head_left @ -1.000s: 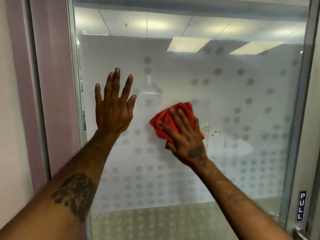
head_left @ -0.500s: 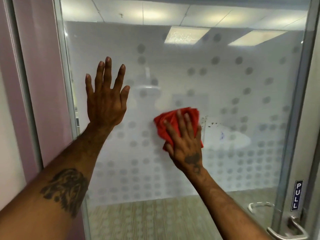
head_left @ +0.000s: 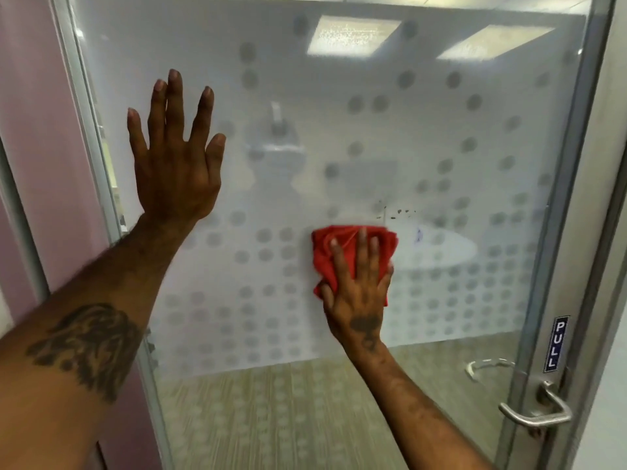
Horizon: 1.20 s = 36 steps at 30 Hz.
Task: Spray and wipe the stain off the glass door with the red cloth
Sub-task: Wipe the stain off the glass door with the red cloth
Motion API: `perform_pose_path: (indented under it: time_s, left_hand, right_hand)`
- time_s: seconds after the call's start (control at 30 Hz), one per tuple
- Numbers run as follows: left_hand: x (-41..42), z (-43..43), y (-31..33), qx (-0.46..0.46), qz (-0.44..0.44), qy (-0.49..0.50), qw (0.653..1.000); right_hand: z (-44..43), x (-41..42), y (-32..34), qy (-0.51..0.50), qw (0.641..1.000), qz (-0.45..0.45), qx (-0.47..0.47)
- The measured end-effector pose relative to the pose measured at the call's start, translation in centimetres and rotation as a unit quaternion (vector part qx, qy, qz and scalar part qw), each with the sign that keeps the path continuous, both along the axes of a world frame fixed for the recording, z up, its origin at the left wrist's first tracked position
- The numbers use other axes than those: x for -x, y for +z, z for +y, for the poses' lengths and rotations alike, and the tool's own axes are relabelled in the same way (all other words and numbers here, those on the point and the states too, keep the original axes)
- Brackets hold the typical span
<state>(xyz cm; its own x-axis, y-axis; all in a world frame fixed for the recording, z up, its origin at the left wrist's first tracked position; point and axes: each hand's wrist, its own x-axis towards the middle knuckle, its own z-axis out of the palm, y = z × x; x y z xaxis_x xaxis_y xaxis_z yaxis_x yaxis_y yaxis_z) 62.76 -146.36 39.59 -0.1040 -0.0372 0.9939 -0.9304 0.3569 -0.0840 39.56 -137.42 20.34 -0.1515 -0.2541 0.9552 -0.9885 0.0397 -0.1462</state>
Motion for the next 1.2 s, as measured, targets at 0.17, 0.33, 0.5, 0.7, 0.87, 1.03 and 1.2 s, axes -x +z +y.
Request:
perform_pose_path:
  time_s: [0.17,0.33,0.5,0.7,0.87,1.03,1.2]
  left_hand:
    - [0.1,-0.4,-0.1,0.017,0.006,0.007,1.000]
    - [0.0,-0.5,-0.3,0.024,0.005,0.002,1.000]
    - [0.0,-0.5,-0.3,0.026,0.002,0.000,1.000]
    - [-0.2,-0.6,-0.2,0.016,-0.004,-0.011,1.000]
    - [-0.1,-0.6,-0.3,0.027,-0.004,-0.015,1.000]
    - [-0.1,-0.9,-0.2,0.033,-0.006,-0.007,0.999]
    - [-0.2,-0.9,-0.2,0.031,-0.006,-0.013,0.999]
  right_hand:
    - [-1.1,-3.0,0.0,0.034,0.997,0.073,-0.006]
    - [0.8,0.8,-5.1,0.024,0.991,0.124,-0.043]
    - [-0.3,0.3,0.6,0.008,0.996,-0.080,0.023]
    - [0.2,3.1,-1.0,0.041,0.990,0.136,-0.017]
    - [2.2,6.4,-1.9,0.046,0.983,-0.172,0.033]
    - [1.2,5.9,5.8,0.094,0.941,-0.301,0.119]
    - [2.5,8.4,3.5,0.109,0.964,-0.222,0.101]
